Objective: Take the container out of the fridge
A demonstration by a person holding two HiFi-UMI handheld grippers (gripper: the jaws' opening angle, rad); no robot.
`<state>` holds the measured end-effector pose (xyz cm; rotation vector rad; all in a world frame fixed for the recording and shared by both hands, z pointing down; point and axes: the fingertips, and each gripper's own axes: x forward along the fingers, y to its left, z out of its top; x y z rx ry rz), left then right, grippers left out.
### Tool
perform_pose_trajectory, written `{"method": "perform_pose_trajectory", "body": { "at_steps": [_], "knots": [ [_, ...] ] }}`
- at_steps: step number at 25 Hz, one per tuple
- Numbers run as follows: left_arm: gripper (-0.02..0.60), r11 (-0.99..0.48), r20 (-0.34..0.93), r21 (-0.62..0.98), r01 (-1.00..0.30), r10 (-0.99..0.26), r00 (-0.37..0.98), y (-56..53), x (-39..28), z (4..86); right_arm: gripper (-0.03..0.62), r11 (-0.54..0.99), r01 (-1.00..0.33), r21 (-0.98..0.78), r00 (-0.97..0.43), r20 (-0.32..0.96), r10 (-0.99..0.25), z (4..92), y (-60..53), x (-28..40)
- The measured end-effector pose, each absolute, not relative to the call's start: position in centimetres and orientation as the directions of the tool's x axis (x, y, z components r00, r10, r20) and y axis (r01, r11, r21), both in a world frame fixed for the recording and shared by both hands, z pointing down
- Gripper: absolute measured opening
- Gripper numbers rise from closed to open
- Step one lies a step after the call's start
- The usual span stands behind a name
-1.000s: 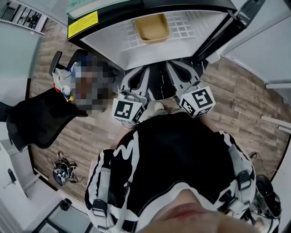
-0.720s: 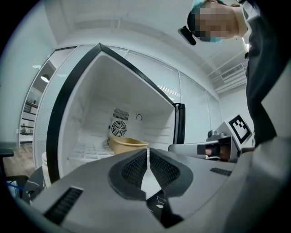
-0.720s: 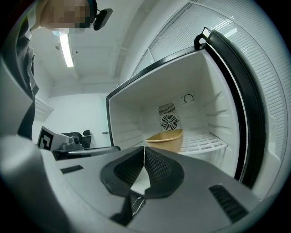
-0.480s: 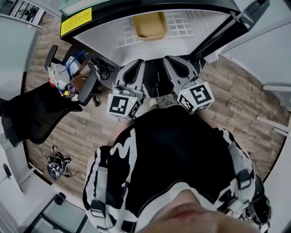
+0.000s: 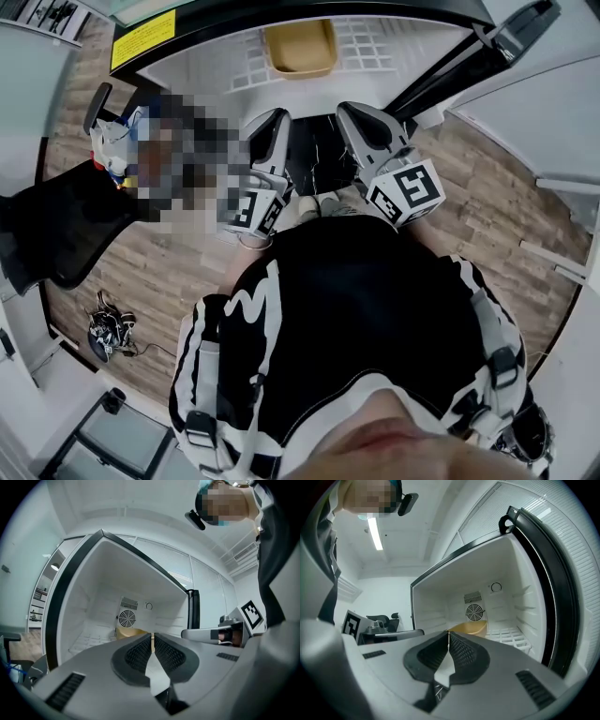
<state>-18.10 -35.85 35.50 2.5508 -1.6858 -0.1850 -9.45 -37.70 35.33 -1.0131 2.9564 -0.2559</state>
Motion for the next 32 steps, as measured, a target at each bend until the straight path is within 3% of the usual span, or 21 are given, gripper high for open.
{"method": "perform_pose_trajectory", "body": {
  "at_steps": [10,15,32],
  "knots": [
    [0.045,-0.397,-0.059,0.113,-0.911,-0.918,0.392,-36.7,-18.3,34.9,0.018,0.799,-0.59,-0.119,-0.806,0.03,-0.591,34.4,-38.8,-9.6],
    [0.127,-0.407,-0.053,0.113,-0.907,-0.914,0.403,-37.6,-18.3,35.3,0.091,0.805,-0.583,-0.107,-0.812,0.042,-0.582,34.7,-39.7,-9.7],
    [0.209,-0.399,0.058,0.039,-0.916,-0.915,0.4,-41.3,-19.2,37.9,0.223,0.826,-0.563,-0.042,-0.819,0.165,-0.55,37.7,-43.4,-10.8]
  ]
}}
